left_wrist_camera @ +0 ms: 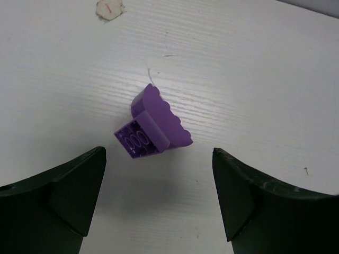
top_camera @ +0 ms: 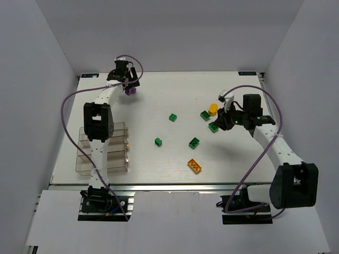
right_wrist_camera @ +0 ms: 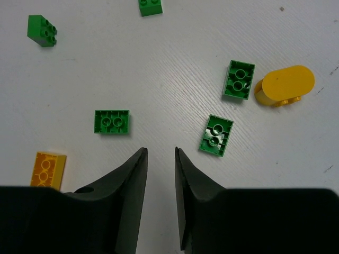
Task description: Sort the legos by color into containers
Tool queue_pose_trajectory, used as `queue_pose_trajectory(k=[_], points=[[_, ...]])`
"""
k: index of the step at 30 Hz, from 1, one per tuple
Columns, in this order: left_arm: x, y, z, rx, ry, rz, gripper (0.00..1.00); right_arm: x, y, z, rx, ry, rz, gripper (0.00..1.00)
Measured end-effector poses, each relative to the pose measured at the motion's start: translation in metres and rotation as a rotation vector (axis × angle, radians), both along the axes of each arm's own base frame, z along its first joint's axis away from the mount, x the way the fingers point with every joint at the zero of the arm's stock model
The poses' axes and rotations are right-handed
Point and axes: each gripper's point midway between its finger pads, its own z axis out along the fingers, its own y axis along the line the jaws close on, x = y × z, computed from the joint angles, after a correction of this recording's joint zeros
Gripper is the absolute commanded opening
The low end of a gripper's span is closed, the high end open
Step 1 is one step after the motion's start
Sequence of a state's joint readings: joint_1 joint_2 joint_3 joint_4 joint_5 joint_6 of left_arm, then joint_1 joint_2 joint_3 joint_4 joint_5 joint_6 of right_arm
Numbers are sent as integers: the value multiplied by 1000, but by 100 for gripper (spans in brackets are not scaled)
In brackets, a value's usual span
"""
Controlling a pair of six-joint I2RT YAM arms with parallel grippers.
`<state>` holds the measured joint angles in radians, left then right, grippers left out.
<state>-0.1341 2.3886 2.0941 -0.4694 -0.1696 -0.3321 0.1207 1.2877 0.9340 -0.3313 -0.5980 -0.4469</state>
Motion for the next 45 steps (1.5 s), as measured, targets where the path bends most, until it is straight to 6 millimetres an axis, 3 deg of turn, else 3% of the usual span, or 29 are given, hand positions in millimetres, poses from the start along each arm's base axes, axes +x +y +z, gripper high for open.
queue_pose_trajectory(k=[5,9,17,20,23,30,35,40,45], points=[[8,-8,0,39,-32,-132,79,2,0,-1,2,5,-8,34],[12,-16,-2,69,-64,-266,80,3,-1,-2,-1,7,-16,35],[-10,-18,-47,177,-21,-470,85,3,-2,-3,-6,8,-22,36],[-12,-15,-51,209,-25,-497,85,3,-2,-3,-6,8,-23,36],[-13,-9,-45,229,-50,-501,86,4,-2,-3,-7,9,-26,37],[1,8,-4,268,-167,-474,86,4,-3,-6,-11,17,-30,39],[8,17,5,279,-189,-473,86,5,-4,-8,-16,22,-35,40],[24,15,23,247,-250,-512,86,6,-5,-14,-23,38,-39,41],[25,8,22,199,-273,-569,85,8,-6,-20,-29,57,-44,41]])
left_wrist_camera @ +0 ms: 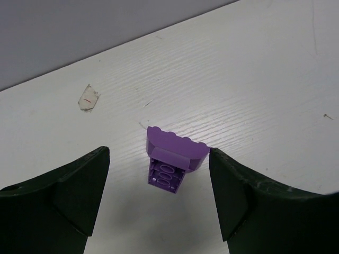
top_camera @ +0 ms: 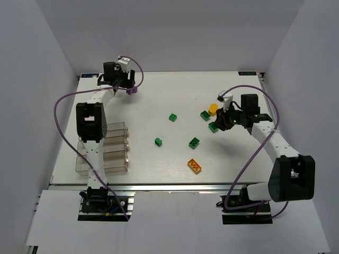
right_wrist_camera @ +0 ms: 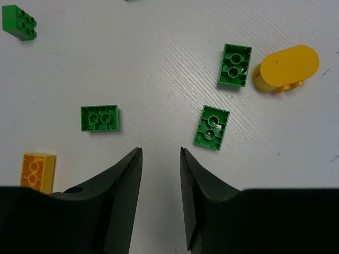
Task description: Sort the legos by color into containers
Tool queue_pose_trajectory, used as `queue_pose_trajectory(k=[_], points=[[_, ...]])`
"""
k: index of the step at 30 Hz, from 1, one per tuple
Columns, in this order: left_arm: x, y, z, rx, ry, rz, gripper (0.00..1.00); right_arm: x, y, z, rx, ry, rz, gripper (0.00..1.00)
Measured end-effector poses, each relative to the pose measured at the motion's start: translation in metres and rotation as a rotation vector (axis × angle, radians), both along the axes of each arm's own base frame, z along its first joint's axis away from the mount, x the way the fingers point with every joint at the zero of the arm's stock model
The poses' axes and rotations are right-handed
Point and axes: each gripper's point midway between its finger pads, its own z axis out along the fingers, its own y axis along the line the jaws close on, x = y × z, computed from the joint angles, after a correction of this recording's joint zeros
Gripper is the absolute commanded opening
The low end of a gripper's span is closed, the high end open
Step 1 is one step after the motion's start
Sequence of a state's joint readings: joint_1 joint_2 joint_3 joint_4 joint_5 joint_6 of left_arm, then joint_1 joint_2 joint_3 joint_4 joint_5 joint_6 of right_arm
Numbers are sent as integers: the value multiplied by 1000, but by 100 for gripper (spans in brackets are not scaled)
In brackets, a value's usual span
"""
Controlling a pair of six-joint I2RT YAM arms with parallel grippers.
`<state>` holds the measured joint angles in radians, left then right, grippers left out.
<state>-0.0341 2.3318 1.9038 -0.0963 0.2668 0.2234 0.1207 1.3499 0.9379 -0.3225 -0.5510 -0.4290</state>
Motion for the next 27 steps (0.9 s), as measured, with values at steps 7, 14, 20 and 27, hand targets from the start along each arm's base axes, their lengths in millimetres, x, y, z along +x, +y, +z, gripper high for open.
queue_pose_trajectory(k=[7,14,20,27], points=[[-4,-4,-13,-51,14,-63,85,7,0,4,-2,-8,-5,42],[-17,6,-36,-103,54,-89,84,8,0,4,-5,-5,-7,44],[-15,11,-32,-117,34,-101,83,8,-1,2,-13,7,-2,45],[-5,6,-30,-127,3,-136,82,8,-2,2,-24,2,8,46]])
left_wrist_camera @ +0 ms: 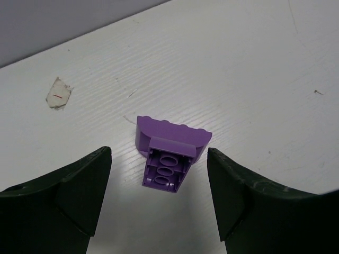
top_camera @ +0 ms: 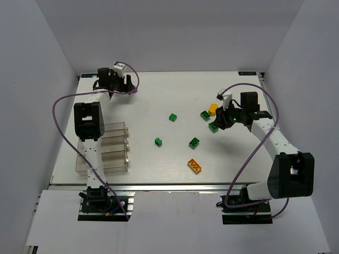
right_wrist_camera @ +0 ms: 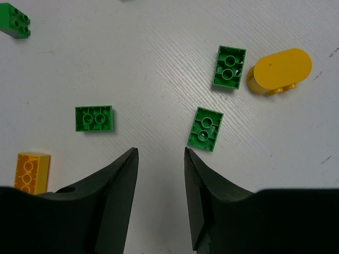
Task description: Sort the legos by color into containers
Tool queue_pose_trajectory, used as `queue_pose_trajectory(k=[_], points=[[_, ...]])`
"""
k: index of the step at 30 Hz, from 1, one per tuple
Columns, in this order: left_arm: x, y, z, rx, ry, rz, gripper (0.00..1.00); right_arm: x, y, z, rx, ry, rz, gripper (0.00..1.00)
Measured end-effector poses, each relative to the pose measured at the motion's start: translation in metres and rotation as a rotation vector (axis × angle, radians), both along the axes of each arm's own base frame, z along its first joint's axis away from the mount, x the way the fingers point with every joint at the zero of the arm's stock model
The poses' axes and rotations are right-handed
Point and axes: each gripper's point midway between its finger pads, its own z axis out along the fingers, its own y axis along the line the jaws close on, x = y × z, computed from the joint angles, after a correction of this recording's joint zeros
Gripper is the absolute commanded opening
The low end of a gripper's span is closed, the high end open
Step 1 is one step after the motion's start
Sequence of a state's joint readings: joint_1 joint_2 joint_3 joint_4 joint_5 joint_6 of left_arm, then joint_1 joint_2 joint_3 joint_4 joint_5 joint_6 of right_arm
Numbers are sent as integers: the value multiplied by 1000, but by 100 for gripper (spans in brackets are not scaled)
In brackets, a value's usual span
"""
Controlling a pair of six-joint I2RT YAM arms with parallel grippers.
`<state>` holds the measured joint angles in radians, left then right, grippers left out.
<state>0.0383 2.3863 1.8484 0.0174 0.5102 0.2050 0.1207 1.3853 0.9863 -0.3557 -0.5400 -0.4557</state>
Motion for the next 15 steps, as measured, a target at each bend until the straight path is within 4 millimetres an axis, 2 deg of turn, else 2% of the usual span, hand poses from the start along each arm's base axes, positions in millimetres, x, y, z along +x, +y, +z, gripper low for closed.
queue_pose_trajectory(k=[7,11,13,15], points=[[-2,-3,-29,-5,47,-16,81,1,-1,-4,-6,13,-5,47],[-2,-3,-36,-5,57,-15,78,2,-1,-5,-8,15,-6,47],[-1,-3,-35,-4,53,-14,73,3,-1,-4,-10,13,-7,47],[-1,-2,-34,-6,51,-12,61,3,-2,-4,-11,14,-8,47]])
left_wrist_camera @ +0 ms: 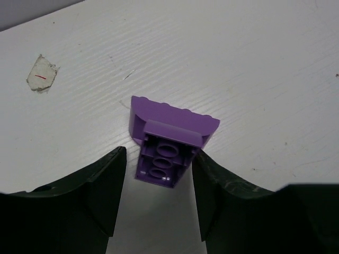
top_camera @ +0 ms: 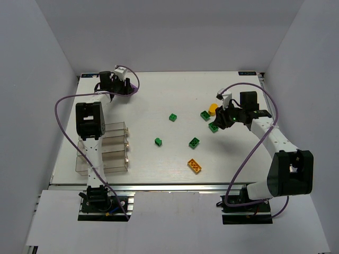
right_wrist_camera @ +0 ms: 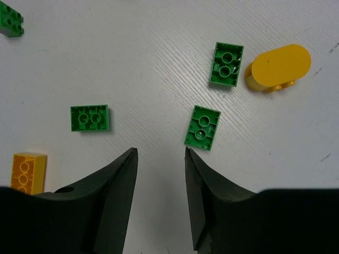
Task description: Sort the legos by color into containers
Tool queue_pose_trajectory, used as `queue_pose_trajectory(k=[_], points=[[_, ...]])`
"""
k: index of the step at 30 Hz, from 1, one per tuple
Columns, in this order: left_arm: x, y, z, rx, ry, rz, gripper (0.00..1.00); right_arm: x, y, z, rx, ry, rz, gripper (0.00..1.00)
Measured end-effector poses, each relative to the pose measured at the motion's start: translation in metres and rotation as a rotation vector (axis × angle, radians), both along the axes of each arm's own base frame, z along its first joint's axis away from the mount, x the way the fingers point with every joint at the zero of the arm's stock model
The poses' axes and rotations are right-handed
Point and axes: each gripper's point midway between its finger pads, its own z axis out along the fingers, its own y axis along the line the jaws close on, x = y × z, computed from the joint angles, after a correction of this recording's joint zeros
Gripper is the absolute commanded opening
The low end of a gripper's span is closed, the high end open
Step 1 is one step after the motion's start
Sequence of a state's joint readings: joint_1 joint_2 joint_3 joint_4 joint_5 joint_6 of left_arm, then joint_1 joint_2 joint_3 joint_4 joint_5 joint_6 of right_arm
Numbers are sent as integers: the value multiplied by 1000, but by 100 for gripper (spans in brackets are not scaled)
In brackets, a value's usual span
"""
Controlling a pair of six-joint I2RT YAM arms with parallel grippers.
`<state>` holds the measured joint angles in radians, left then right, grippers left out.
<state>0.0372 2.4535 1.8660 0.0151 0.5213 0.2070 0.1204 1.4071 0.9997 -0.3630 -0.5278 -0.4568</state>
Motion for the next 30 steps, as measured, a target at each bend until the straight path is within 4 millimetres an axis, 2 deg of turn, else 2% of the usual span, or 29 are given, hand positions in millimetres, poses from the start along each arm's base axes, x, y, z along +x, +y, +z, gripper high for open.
queue_pose_trajectory(k=[1,2,6,14,18,19,21,24,25,28,30], points=[[0,0,0,0,-1,1,57,0,0,0,-1,0,-1,47],[1,0,1,0,-4,2,49,0,0,0,-1,1,-1,47],[3,0,4,-4,-18,7,35,0,0,0,-3,0,0,47],[0,-6,3,-57,-43,3,24,0,-1,0,-10,-6,8,47],[-13,-17,5,-124,-17,-17,20,0,-1,0,-11,-8,10,47],[-16,-20,6,-143,-12,-23,15,0,-1,-1,-11,-7,10,47],[-30,-30,9,-206,9,-26,13,-1,0,0,-7,-6,14,51],[-53,-49,26,-314,45,-42,9,-3,6,6,27,15,21,60],[-59,-56,36,-355,50,-53,4,-4,10,11,49,23,31,61],[-80,-79,75,-483,50,-111,2,1,25,31,136,51,57,63],[-103,-95,100,-560,61,-167,0,5,38,45,219,103,71,62]])
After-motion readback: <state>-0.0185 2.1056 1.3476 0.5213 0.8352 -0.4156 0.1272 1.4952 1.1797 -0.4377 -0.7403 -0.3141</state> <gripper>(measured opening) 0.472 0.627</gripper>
